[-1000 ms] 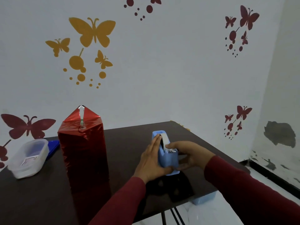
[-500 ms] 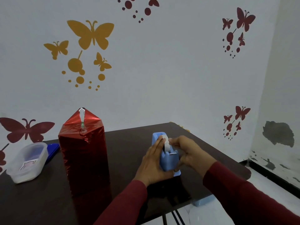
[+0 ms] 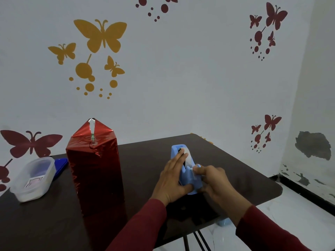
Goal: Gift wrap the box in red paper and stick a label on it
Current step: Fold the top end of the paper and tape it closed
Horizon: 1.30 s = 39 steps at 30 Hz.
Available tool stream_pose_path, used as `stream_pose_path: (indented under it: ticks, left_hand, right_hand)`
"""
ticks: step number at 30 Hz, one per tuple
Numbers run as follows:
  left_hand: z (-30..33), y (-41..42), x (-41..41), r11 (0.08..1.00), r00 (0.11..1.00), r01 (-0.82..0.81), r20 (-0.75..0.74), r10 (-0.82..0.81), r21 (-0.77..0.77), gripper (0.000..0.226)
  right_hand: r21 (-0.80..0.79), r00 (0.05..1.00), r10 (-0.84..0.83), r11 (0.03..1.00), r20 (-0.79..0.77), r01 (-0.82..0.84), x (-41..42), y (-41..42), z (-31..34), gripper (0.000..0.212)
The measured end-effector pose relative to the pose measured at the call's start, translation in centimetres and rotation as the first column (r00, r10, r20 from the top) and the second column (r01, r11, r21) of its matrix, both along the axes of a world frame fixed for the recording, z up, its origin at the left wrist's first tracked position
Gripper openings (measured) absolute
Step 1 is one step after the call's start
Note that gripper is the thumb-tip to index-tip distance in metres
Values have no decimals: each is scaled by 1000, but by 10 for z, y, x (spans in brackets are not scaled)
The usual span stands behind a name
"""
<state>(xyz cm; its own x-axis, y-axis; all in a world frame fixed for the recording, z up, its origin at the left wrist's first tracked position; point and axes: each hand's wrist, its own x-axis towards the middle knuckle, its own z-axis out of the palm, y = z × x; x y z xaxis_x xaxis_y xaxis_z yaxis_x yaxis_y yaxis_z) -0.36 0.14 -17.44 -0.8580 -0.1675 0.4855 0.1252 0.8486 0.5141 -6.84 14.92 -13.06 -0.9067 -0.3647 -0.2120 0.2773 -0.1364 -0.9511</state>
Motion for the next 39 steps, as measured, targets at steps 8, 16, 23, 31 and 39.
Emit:
stream_pose_path:
  ticks: [8,16,23,31,39]
  left_hand:
    - [-3,-1,-2,997,999,16,-35,-14,70,86]
    - [-6,-3,-4,994,999,19,-33,-15,106,84]
    - [-6,-3,-3,992,999,28,-34,-24,123,84]
    - [-13,-7,-10,992,986,30,-165,-9,126,64]
    - [50,38,-18,965,978,-63,-207,9,-255,35]
  right_hand:
    - [42,994,70,997,-83,-67,-13,2,-18,20]
    - [180,965,120,980,-233,-78,-19,6,-18,11]
    - [308,890,250,942,-382,-132,-11,20,-21,18]
    - [-341,998,60,938,-29,-66,-26,45,-37,55]
    - [-379,994,32,923,-104,-69,-17,49,-34,63]
